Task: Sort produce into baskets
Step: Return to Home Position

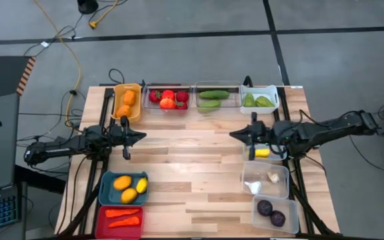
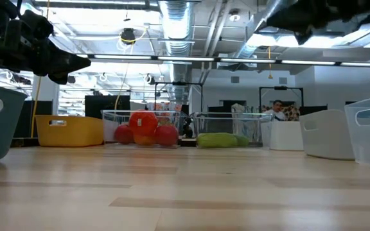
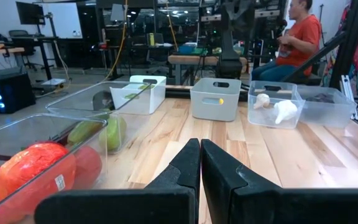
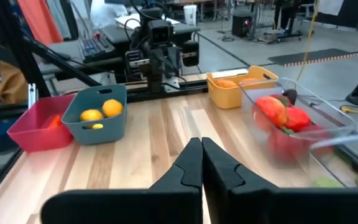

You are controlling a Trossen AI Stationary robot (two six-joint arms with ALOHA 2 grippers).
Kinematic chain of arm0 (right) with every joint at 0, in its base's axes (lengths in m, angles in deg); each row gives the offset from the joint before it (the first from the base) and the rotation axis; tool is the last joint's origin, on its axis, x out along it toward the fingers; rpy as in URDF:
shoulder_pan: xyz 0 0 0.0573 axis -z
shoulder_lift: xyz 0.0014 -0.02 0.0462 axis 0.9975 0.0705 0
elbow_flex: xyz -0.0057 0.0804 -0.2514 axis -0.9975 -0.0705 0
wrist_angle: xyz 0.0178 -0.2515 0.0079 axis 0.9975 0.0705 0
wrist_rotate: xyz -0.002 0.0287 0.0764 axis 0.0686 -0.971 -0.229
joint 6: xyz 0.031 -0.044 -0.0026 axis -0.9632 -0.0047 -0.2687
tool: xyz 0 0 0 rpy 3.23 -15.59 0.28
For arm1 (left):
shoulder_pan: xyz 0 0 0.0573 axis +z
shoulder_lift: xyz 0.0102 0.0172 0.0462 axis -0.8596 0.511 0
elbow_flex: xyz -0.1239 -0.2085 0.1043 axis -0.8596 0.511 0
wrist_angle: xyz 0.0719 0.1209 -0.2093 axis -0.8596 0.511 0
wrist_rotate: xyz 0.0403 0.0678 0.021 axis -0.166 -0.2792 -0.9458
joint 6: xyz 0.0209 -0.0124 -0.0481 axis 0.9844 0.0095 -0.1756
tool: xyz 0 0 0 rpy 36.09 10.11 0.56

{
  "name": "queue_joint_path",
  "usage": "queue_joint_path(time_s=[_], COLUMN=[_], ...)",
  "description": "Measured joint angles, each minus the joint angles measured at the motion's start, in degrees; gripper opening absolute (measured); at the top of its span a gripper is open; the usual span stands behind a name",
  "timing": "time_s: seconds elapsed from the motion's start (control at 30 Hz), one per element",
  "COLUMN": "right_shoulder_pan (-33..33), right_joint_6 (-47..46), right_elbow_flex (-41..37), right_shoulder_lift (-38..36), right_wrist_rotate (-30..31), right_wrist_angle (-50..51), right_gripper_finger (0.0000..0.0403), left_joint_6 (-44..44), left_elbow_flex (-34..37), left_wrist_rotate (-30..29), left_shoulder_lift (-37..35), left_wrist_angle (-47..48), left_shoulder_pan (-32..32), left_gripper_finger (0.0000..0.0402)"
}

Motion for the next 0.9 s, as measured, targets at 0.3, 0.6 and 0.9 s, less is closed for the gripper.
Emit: queue_joint_path(time_s=[0.3,0.6,0.9], right_shoulder_pan=[0.0,0.1,2.2], right_joint_6=[-0.1,0.0,1.6], right_elbow_flex=[-10.5,-18.5,-25.3], right_shoulder_lift=[-13.9,-26.1,-37.3], right_wrist_rotate=[0.0,0.2,0.2], right_wrist_angle=[-1.9,-2.4,-5.8], right_gripper_finger=[0.0032,0.0027,0.003], left_joint_6=[0.0,0.0,0.0], left_elbow_flex=[0.0,0.0,0.0], left_wrist_rotate=[0.0,0.0,0.0], left_shoulder_lift=[0.0,0.0,0.0], left_wrist_angle=[0.0,0.0,0.0], left_shoulder_pan=[0.0,0.0,0.0], left_gripper_finger=[0.0002,0.0002,0.0002])
